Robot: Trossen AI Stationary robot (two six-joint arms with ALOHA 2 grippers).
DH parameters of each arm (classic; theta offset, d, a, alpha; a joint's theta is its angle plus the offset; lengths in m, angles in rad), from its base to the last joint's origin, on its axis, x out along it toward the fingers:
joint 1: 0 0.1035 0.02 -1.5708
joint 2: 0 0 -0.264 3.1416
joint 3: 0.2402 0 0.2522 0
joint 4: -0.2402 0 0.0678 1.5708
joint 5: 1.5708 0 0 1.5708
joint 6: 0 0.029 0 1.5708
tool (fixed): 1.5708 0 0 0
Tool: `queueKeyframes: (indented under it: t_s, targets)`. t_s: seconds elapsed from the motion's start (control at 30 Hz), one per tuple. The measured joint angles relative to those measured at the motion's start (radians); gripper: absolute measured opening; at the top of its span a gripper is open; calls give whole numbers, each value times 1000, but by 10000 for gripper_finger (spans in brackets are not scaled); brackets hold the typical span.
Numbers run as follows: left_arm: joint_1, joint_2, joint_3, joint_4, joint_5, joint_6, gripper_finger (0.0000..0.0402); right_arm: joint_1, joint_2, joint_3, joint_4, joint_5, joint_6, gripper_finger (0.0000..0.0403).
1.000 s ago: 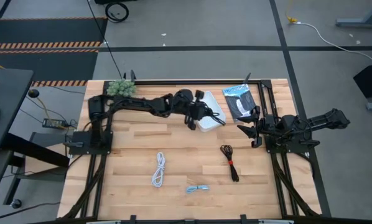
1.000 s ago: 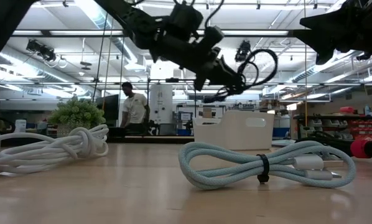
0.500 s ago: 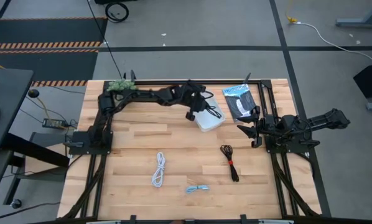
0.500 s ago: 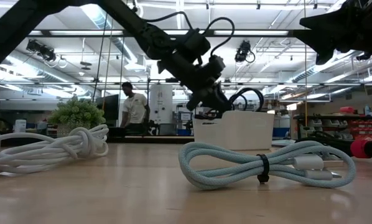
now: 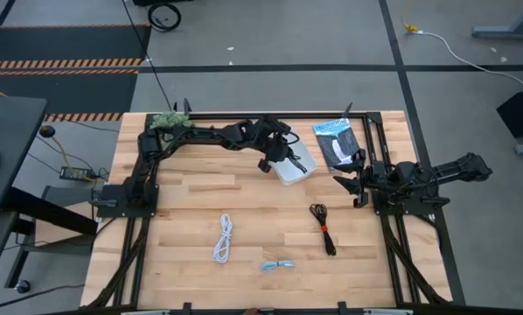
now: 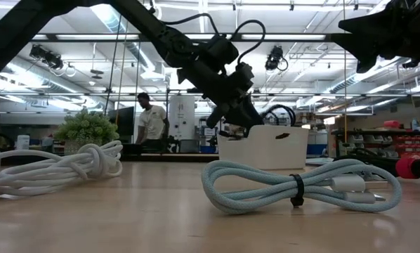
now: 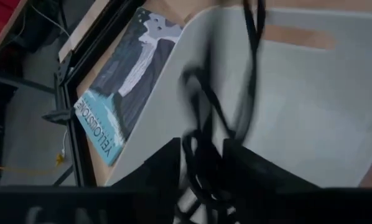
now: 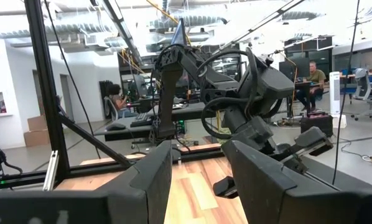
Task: Pick and place USB-C Cables
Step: Put the top black charger cable into the white bin, then put the white charger cable into the white bin
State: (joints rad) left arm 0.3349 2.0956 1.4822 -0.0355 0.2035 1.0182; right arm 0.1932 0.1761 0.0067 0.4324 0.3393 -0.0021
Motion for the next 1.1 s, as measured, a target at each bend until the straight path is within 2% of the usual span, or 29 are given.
queueKeyframes:
  t_s: [0.2, 0.27, 0.33, 0.4, 0.43, 0.7, 0.87, 1.0, 1.1]
  targets:
    - [-4, 0, 0, 1, -7, -16, 192, 0, 0, 0, 0, 0, 0, 169]
    - [-10, 0, 0, 1, -71, -29, 203, 0, 0, 0, 0, 0, 0, 169]
    - [-22, 0, 0, 1, -188, -52, 207, 0, 0, 0, 0, 0, 0, 169]
    - [-38, -7, 0, -15, -294, -78, 203, 0, 0, 0, 0, 0, 0, 169]
    - [-45, -10, 0, -27, -313, -83, 199, 0, 0, 0, 0, 0, 0, 169]
    - [-153, -118, -1, -215, -272, -136, 143, 0, 0, 0, 0, 0, 0, 169]
    - [-241, -185, -1, -371, -344, -338, 121, 0, 0, 0, 0, 0, 0, 169]
    - [-306, -215, 0, -507, -345, -620, 117, 0, 0, 0, 2, 0, 0, 168]
    - [-353, -227, 0, -641, -345, -717, 117, 0, 3, 0, 8, 0, 0, 168]
